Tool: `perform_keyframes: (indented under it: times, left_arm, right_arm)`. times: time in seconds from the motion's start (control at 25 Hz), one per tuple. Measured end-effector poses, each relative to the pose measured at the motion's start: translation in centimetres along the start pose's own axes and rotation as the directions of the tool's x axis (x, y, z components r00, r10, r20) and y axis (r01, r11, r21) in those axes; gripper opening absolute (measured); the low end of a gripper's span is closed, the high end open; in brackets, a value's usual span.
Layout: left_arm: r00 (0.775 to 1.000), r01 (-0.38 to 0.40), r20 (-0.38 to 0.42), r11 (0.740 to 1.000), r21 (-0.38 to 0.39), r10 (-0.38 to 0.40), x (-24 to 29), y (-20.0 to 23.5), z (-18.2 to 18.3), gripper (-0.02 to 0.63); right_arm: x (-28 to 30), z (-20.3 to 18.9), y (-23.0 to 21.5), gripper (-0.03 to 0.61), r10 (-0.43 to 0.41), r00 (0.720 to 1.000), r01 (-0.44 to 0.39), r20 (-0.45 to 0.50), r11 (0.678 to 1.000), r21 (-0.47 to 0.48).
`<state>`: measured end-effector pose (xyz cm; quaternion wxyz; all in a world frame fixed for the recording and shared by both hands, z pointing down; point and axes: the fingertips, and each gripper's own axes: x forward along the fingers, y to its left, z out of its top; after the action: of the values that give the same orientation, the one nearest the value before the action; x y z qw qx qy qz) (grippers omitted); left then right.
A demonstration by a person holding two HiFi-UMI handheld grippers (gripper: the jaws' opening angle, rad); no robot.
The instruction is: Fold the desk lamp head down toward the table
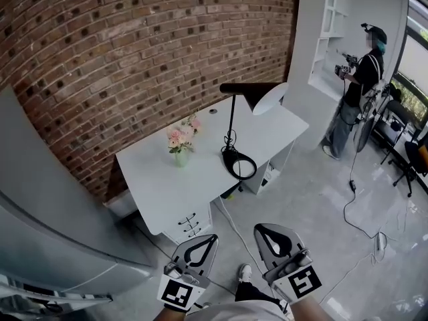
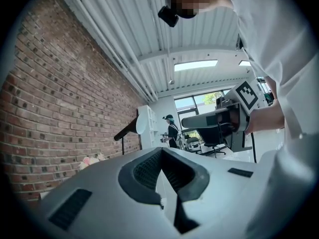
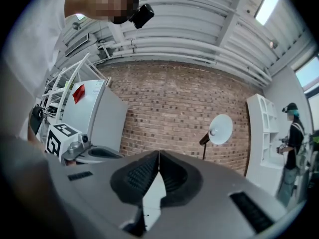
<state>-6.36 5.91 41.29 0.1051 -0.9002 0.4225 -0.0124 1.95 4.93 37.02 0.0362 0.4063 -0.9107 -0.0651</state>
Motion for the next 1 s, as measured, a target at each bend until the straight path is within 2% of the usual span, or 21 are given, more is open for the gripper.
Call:
perform_keyframes:
  times: [0.12, 0.28, 0.56, 0.76, 1.0]
  left_arm:
    - [0.999, -0.037, -0.019, 0.998, -0.051, 0.036, 1.8, 0.9, -0.6, 0.008]
    - [0.997, -0.073, -0.026, 0.994, -0.078, 0.071, 4.8, 1.5, -0.7, 0.008]
    - [0.993, -0.113, -0.031, 0.989, -0.095, 0.11, 11.3, 1.9, -1.0, 0.008]
    - [0.988, -0.151, -0.032, 0.986, -0.075, 0.149, 15.5, 2.6, -1.2, 0.008]
    - [0.98, -0.19, -0.07, 0.98, -0.066, 0.185, 17.2, 2.8, -1.2, 0.008]
  right_arm:
    - [1.2, -0.2, -1.9, 0.018, 0.021, 1.0, -0.021, 0.009, 1.0, 0.013]
    - [2.2, -0.3, -4.7, 0.018, 0.058, 0.998, -0.058, 0.0, 0.998, 0.029]
    - [4.0, -0.1, -10.5, 0.018, 0.108, 0.994, -0.109, 0.029, 0.993, 0.037]
    - [5.2, -0.5, -14.4, 0.018, 0.149, 0.988, -0.151, 0.044, 0.988, 0.039]
    - [6.6, -0.6, -17.0, 0.018, 0.188, 0.979, -0.193, 0.074, 0.979, 0.067]
